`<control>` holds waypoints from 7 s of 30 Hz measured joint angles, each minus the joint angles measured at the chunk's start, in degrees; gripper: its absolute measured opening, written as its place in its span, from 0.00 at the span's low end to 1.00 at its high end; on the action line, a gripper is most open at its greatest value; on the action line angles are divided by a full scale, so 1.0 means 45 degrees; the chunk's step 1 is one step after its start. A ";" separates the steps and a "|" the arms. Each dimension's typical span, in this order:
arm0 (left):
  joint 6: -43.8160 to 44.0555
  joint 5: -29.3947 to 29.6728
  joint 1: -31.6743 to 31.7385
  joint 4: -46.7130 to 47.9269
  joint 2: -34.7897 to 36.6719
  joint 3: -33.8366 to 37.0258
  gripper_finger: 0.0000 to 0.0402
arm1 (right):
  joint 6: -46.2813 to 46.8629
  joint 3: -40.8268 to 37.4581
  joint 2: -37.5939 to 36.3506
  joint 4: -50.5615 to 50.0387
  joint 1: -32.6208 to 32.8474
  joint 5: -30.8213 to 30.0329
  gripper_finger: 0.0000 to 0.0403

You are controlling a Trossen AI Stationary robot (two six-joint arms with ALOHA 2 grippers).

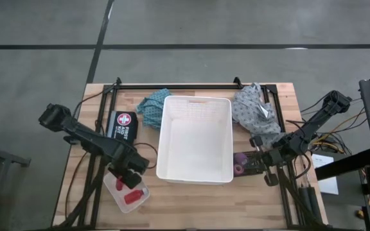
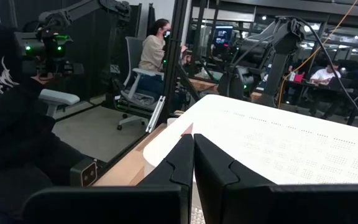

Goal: Pick & place medical supplies in basket/bin
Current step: Put the orange bottle into the white bin, then put the dark blue patient gown into the organizer bin

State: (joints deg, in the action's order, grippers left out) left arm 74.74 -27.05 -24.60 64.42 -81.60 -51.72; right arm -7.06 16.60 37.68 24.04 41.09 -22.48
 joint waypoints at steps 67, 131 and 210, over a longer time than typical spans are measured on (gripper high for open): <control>-1.4620 1.2353 0.4783 -0.7839 0.6022 0.0993 0.62 | 0.0002 0.0000 0.0002 -0.0003 0.0000 0.0003 0.02; -1.4674 0.6193 1.4834 -0.6941 0.0314 -0.0362 0.91 | 0.0003 0.0000 0.0003 -0.0045 0.0000 0.0003 0.02; -1.6668 0.1408 1.6169 -0.8562 -0.3410 -0.0083 1.00 | -0.0001 0.0000 0.0003 -0.0045 -0.0001 0.0000 0.02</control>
State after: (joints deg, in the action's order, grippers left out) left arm -0.27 -20.71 48.16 25.90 -96.95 -52.10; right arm -7.07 16.60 37.69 23.83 41.08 -22.48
